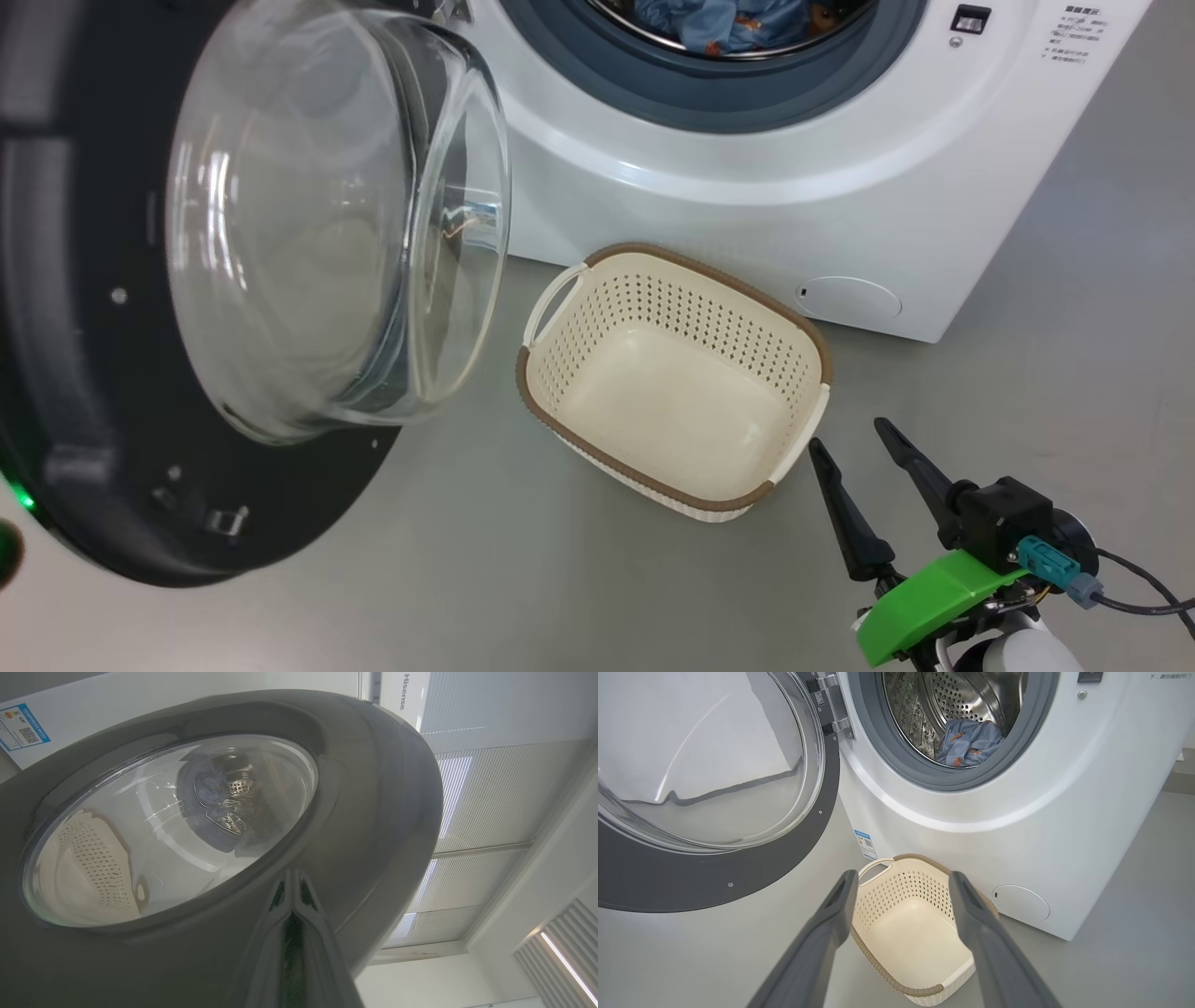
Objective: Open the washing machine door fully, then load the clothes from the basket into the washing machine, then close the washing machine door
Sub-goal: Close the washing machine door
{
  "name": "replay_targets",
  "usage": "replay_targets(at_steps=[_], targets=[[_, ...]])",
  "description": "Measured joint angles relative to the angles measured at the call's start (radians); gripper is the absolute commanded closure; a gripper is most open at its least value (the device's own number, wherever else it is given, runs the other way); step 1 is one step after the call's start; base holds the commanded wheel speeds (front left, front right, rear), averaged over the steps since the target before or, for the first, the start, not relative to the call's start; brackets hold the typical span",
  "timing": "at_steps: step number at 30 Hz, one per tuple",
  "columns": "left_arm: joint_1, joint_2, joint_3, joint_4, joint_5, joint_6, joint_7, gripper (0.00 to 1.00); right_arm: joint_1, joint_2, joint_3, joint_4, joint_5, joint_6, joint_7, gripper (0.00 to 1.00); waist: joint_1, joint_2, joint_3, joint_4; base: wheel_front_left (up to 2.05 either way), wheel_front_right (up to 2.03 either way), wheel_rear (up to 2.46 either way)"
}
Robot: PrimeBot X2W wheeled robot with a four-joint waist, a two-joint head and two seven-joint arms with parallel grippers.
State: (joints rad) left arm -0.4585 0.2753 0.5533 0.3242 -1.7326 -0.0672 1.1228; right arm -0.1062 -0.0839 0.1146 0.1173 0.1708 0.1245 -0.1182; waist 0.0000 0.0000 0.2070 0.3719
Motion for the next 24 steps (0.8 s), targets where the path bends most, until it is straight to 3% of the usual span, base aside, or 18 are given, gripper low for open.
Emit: replay_targets(at_steps=[9,13,19,24], targets=[[0.076,-0.079,-0.069,-0.145,-0.008,0.029,0.061,1.00,0.001,0.012,0.001,0.028,0.018,0.000,-0.026,0.00,0.0000,0.0000,-0.020,-0.030,0.00,0.00,0.00],[0.115,-0.153,-0.125,-0.230,-0.032,0.034,0.096,1.00,0.004,0.018,0.001,0.044,0.024,0.000,-0.047,0.00,0.0000,0.0000,-0.032,-0.057,0.00,0.00,0.00],[0.135,-0.226,-0.195,-0.302,-0.038,0.017,0.074,1.00,0.004,0.021,0.001,0.062,0.026,0.000,-0.061,0.00,0.0000,0.0000,-0.037,-0.100,0.00,0.00,0.00],[0.143,-0.238,-0.260,-0.304,-0.058,-0.003,0.028,1.00,0.004,0.022,0.003,0.071,0.028,0.000,-0.070,0.00,0.0000,0.0000,-0.037,-0.146,0.00,0.00,0.00]])
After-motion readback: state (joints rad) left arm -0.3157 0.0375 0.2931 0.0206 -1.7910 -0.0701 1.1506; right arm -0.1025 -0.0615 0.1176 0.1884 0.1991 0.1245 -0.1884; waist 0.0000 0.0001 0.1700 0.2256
